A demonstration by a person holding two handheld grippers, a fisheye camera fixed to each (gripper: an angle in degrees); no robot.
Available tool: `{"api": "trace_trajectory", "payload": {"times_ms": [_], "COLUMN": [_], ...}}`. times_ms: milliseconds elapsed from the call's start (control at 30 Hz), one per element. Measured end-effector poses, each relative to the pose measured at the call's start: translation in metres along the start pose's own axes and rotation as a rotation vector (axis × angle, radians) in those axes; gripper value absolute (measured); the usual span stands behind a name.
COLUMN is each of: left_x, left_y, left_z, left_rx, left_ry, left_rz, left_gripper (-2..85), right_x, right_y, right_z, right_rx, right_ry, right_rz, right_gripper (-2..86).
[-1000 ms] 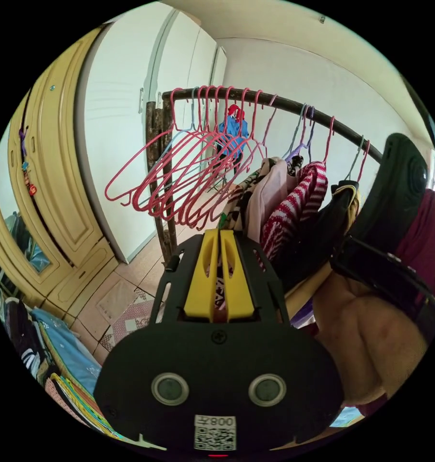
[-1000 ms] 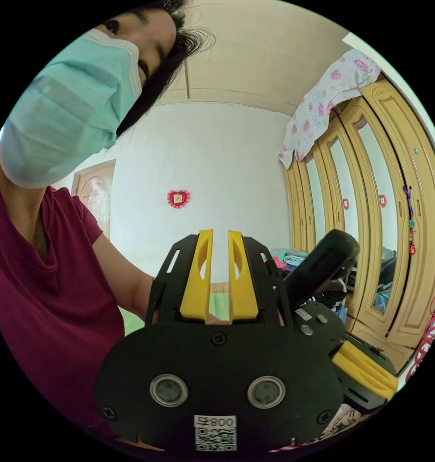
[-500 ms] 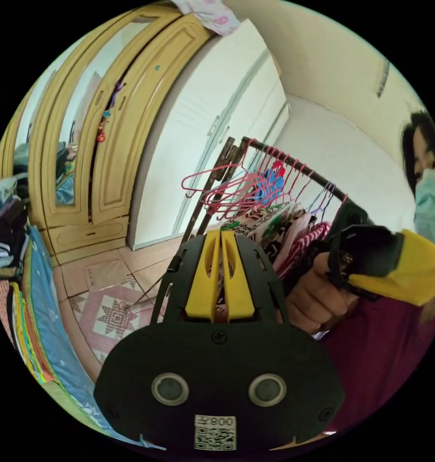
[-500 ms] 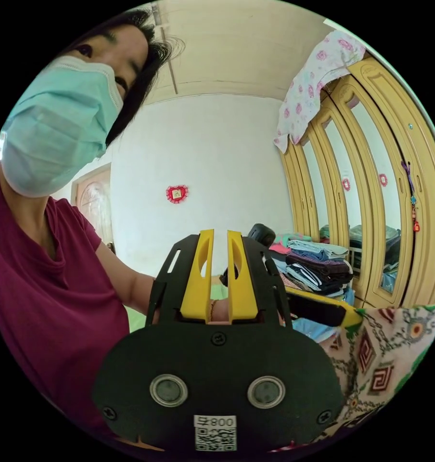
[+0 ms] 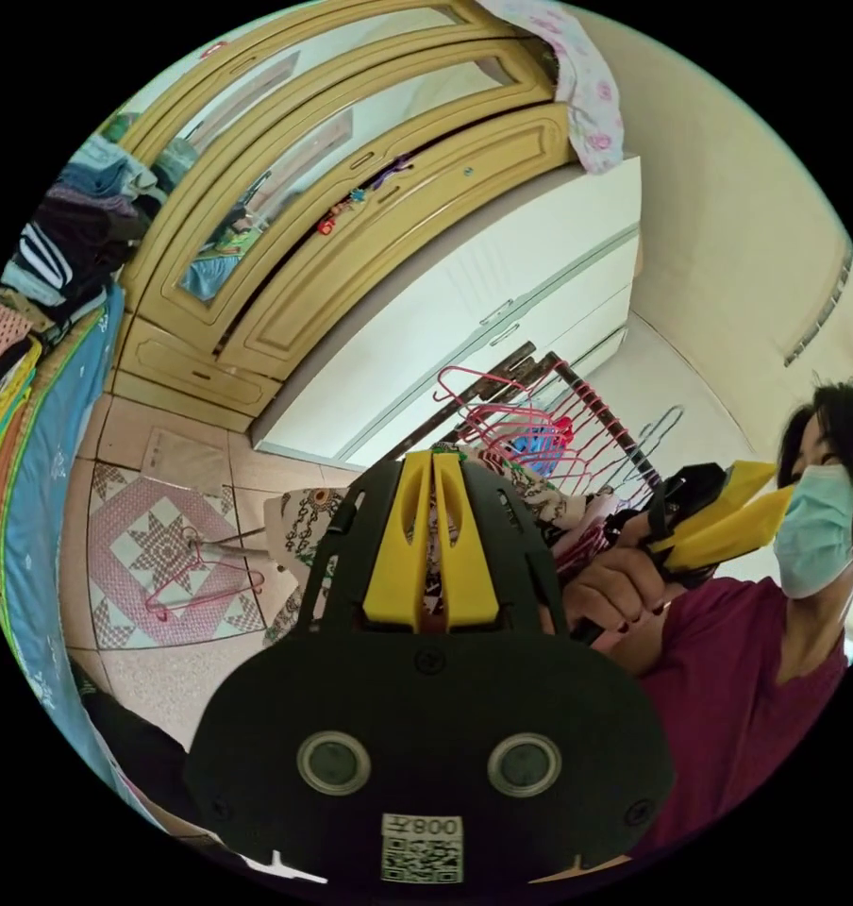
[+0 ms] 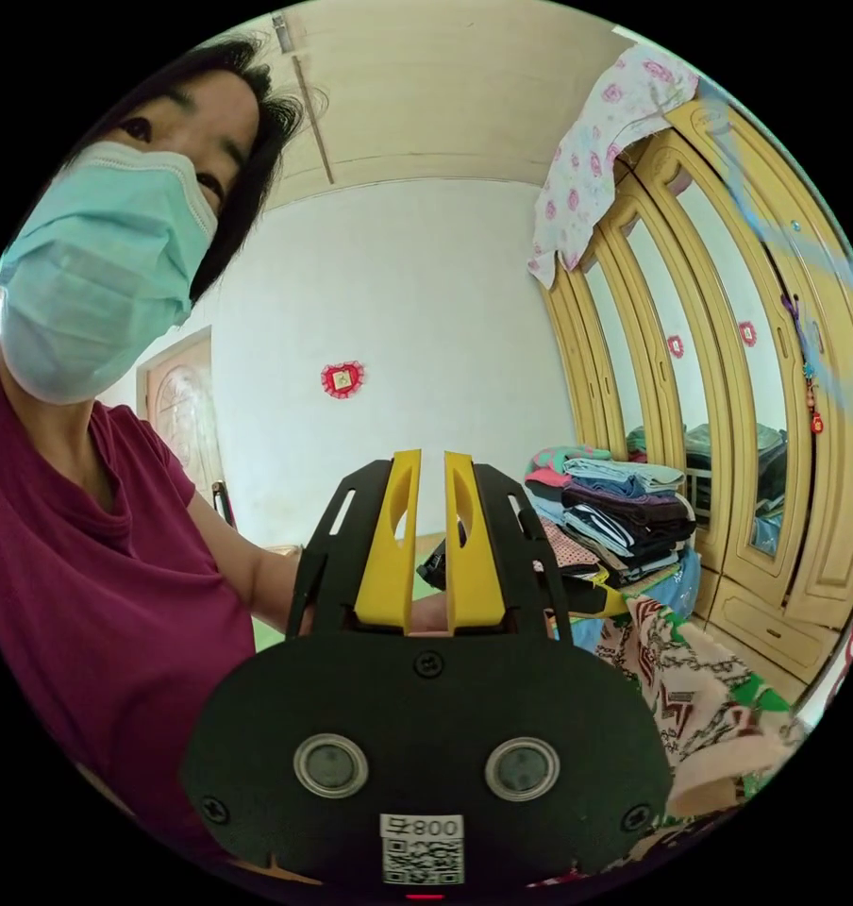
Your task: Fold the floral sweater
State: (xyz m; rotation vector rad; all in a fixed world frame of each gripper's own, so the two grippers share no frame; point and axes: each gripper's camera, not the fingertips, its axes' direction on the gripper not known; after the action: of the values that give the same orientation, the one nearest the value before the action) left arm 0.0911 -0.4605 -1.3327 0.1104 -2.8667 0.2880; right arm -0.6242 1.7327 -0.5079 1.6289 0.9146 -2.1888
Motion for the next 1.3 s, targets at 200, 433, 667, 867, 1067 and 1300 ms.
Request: {"api": "trace_trajectory", "payload": {"times_ms": [200,433,667,867,1067,1300], "left_x": [-0.017,-0.036,-0.051,-0.052,-0.09,-0.1], "left_y": [0.001,0.011,0.026,0.015,0.016,0.019], "left_z": [0.013,0.061,0.105,0.1,0.06,0.054], "left_rx": [-0.045,-0.17,-0.295,-0.261,-0.145,-0.147], "left_ry": [0.036,0.058,0.075,0.062,0.04,0.06], "left_rz": [0.018,-0.01,-0.024,0.024,-0.086,-0.091], "left_gripper": [0.2,0.2,0.1,0.2,0.2,0.1], "right_x": [-0.007,-0.026,-0.051,-0.084,-0.14,-0.282], "right_y": [-0.002,-0.006,-0.007,-0.011,-0.03,-0.058], "right_z": [0.019,0.038,0.056,0.063,0.044,0.013], "right_rx": [-0.016,-0.026,-0.04,-0.045,-0.039,0.152], "right_ry": [-0.023,-0.053,-0.101,-0.087,0.199,0.899], "right_rz": [0.025,0.049,0.1,0.104,0.02,-0.334], "right_gripper": [3.9,4.1,5.6,6.4,7.2,6.3]}}
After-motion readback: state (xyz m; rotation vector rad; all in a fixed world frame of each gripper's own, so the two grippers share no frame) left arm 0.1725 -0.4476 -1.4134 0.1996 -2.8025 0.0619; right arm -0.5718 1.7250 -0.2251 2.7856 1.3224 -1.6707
